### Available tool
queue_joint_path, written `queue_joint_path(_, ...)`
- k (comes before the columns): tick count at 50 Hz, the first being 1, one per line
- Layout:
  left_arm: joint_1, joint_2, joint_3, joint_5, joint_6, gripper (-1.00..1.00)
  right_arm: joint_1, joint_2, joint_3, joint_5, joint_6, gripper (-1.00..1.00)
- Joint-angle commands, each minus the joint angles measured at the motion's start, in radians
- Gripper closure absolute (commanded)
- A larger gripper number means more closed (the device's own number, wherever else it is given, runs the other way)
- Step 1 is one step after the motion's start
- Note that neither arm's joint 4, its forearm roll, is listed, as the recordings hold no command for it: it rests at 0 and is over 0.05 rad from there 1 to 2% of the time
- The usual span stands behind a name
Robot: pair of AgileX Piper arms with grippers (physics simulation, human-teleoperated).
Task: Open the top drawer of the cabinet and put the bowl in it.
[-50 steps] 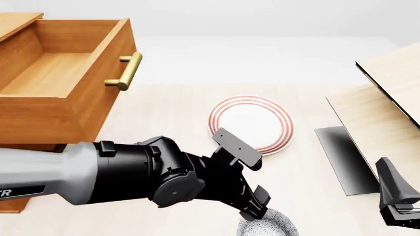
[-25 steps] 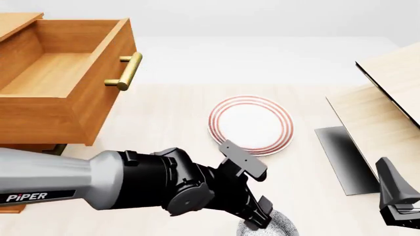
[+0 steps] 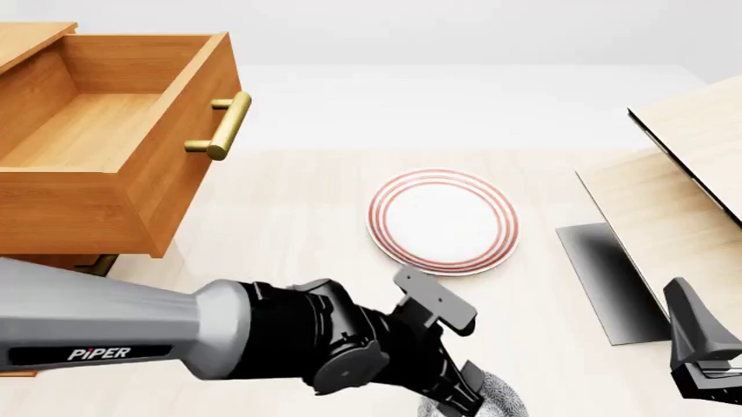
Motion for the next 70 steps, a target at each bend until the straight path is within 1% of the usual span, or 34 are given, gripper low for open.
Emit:
queue_joint_path(1,-0.009,0.030,-0.001,-0.019,-0.021,-1.00,0.000,-0.008,0.001,0.007,0.000,-1.00)
queue_joint_path(9,-0.010,0.050,0.004,-0.031,-0.029,-1.00,0.000,-0.008,0.001,0.007,0.000,-1.00)
queue_joint_path(16,-0.028,0.078,-0.016,-0.032,-0.044,-1.00,0.000,-0.008,0.001,0.007,0.000,-1.00)
queue_joint_path(18,-0.022,0.077,-0.008,-0.036,-0.038,-1.00,0.000,-0.008,0.001,0.007,0.000,-1.00)
queue_joint_path(19,-0.030,0.085,-0.016,-0.035,-0.049,-1.00,0.000,-0.009,0.001,0.007,0.000,-1.00)
queue_joint_path(21,-0.027,0.087,-0.015,-0.035,-0.043,-1.00,0.000,-0.008,0.001,0.007,0.000,-1.00)
queue_joint_path(22,-0.033,0.092,-0.020,-0.035,-0.052,-1.00,0.000,-0.008,0.001,0.007,0.000,-1.00)
queue_joint_path(30,-0.026,0.089,-0.004,-0.046,-0.053,-1.00,0.000,-0.009,0.001,0.007,0.001,-1.00)
queue_joint_path(45,-0.041,0.121,-0.023,-0.046,-0.064,-1.00,0.000,-0.008,0.001,0.007,0.000,-1.00)
queue_joint_path(47,-0.034,0.116,-0.017,-0.046,-0.056,-1.00,0.000,-0.009,0.001,0.007,0.001,-1.00)
queue_joint_path(48,-0.031,0.113,-0.012,-0.048,-0.054,1.00,0.000,-0.008,0.001,0.007,0.001,-1.00)
queue_joint_path(53,-0.014,0.083,0.014,-0.056,-0.044,1.00,0.000,-0.008,0.001,0.007,0.000,-1.00)
queue_joint_path(62,-0.014,0.048,0.019,-0.059,-0.044,1.00,0.000,-0.009,0.001,0.007,0.000,-1.00)
queue_joint_path(68,0.000,0.005,0.039,-0.063,-0.034,1.00,0.000,-0.009,0.001,0.007,0.000,-1.00)
queue_joint_path(70,0.012,-0.005,0.049,-0.063,-0.021,1.00,0.000,-0.008,0.001,0.007,0.000,-1.00)
